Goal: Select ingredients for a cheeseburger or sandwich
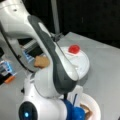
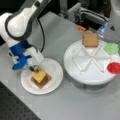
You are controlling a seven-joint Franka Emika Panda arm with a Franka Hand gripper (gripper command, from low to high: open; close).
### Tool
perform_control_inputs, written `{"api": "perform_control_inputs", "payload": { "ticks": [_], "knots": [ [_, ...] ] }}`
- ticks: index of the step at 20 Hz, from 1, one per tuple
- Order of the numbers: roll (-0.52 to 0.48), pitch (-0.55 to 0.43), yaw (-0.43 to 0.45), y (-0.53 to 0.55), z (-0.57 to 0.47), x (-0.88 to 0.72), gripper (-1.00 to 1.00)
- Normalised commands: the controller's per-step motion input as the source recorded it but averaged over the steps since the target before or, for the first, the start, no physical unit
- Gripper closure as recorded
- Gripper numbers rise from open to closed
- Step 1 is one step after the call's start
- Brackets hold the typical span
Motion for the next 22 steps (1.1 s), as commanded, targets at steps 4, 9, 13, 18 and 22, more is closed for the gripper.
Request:
{"api": "perform_control_inputs", "payload": {
  "ticks": [4,9,13,18,22],
  "knots": [
    [0.271,-0.02,0.054,-0.19,0.0,0.29,1.0],
    [0.296,-0.005,0.041,-0.14,0.01,0.28,1.0],
    [0.282,0.0,0.039,-0.11,0.0,0.25,1.0],
    [0.256,0.013,0.05,-0.12,0.0,0.23,1.0],
    [0.247,0.012,0.064,-0.13,-0.02,0.22,1.0]
  ]
}}
